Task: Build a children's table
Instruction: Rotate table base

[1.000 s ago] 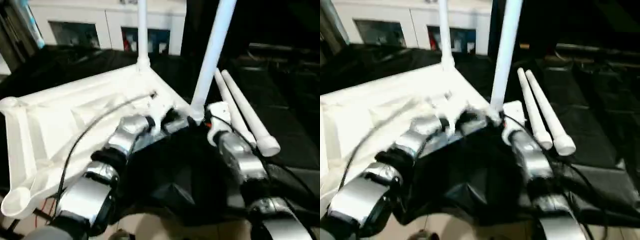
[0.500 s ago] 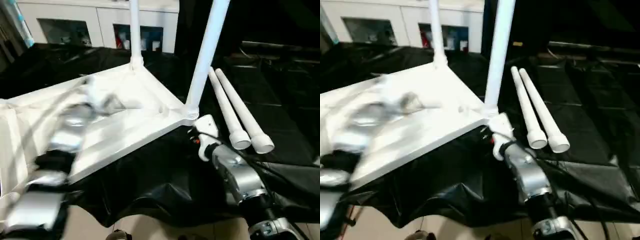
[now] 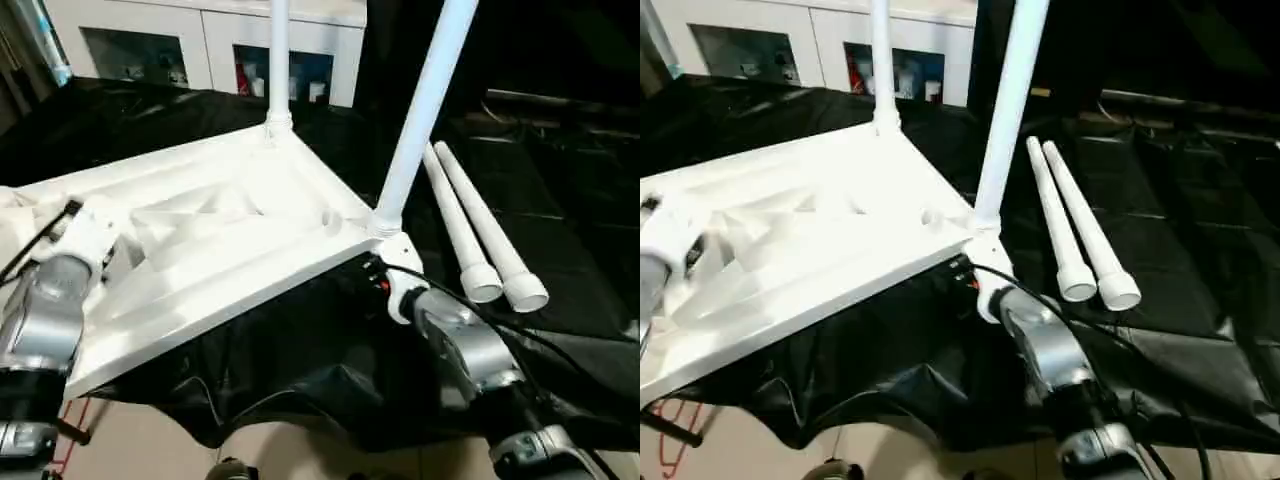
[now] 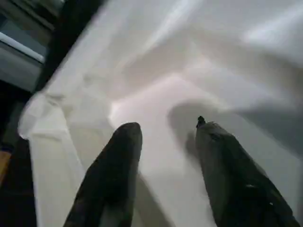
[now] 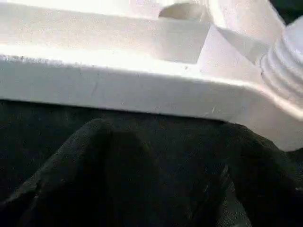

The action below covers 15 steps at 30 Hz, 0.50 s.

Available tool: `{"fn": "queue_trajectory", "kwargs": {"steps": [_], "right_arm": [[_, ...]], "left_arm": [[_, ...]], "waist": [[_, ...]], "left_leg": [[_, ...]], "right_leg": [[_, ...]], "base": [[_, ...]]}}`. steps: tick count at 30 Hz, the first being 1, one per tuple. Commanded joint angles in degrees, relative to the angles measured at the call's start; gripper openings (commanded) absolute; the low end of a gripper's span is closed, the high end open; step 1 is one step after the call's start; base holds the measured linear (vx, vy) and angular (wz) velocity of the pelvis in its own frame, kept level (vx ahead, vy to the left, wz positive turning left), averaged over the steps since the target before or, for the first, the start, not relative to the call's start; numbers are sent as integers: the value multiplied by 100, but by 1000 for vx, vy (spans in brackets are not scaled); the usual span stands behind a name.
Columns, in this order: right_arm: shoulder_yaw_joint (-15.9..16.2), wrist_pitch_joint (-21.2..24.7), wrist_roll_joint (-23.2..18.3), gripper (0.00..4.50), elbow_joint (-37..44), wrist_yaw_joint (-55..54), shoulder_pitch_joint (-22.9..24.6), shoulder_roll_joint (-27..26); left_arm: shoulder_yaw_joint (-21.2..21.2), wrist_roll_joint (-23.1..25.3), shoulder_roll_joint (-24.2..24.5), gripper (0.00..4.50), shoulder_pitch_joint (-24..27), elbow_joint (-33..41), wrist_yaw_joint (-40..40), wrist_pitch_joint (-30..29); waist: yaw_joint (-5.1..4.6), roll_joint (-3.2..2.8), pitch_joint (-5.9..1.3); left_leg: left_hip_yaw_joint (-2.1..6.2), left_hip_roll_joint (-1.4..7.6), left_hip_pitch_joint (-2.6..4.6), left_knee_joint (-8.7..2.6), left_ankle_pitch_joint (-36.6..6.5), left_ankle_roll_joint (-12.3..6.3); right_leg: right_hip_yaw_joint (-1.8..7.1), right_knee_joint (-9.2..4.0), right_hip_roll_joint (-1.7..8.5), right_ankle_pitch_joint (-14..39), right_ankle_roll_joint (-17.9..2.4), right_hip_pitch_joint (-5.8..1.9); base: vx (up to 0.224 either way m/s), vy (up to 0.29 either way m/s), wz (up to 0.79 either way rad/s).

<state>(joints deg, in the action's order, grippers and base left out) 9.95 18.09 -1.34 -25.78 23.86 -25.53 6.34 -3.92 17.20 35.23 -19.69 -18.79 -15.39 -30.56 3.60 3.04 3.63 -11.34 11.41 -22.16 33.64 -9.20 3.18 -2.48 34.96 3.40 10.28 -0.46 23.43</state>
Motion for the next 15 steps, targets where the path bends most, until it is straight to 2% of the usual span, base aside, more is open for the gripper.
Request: {"fn": "queue_trajectory", "kwargs": {"steps": [1,3,6,7,10,11,12,13,15], "right_arm": [[-61,-33,62,365,-247,-93,-153,-25],[-111,-65,31,336,-388,-115,-259,-76],[-130,-98,32,327,-535,-133,-374,-112],[-128,-152,47,317,-654,-151,-443,-122],[-152,-251,42,286,-943,-178,-613,-161],[-158,-267,37,282,-992,-183,-642,-169],[-155,-302,40,272,-1074,-180,-686,-181],[-157,-351,48,272,-1186,-182,-748,-200],[-165,-424,56,248,-1356,-183,-848,-234]], "left_arm": [[158,-104,47,171,166,291,-415,-287],[191,-276,11,135,229,464,-702,-469],[334,-429,44,130,263,624,-1097,-582],[454,-493,90,124,277,670,-1332,-586],[839,-711,216,84,334,916,-2065,-616],[891,-748,229,86,348,996,-2189,-668],[1016,-877,257,76,375,1167,-2493,-639],[1147,-1026,278,76,393,1385,-2802,-781],[1379,-1223,324,44,418,1661,-3305,-690]], "waist": [[12,-130,-378],[12,-101,-383],[30,-108,-370],[34,-119,-368],[52,-91,-364],[55,-98,-367],[63,-69,-369],[73,-67,-378],[83,-80,-375]], "left_leg": [[148,211,183,-453,-1650,262],[135,217,203,-442,-1624,265],[129,202,208,-448,-1704,285],[131,203,212,-450,-1729,298],[139,199,221,-458,-1860,362],[134,199,220,-455,-1835,369],[135,198,215,-455,-1798,359],[142,202,206,-457,-1744,355],[131,203,215,-450,-1668,354]], "right_leg": [[255,-393,419,1292,-934,-152],[259,-390,424,1228,-1008,-146],[261,-401,410,1316,-987,-129],[263,-402,408,1323,-971,-130],[266,-409,430,1518,-941,-130],[271,-407,422,1469,-932,-134],[269,-404,428,1454,-933,-142],[266,-387,439,1417,-947,-156],[269,-383,438,1369,-981,-144]], "base": [[0,0,0],[0,0,0],[0,0,0],[0,0,0],[0,0,0],[0,0,0],[0,0,0],[0,0,0],[0,0,0]]}}
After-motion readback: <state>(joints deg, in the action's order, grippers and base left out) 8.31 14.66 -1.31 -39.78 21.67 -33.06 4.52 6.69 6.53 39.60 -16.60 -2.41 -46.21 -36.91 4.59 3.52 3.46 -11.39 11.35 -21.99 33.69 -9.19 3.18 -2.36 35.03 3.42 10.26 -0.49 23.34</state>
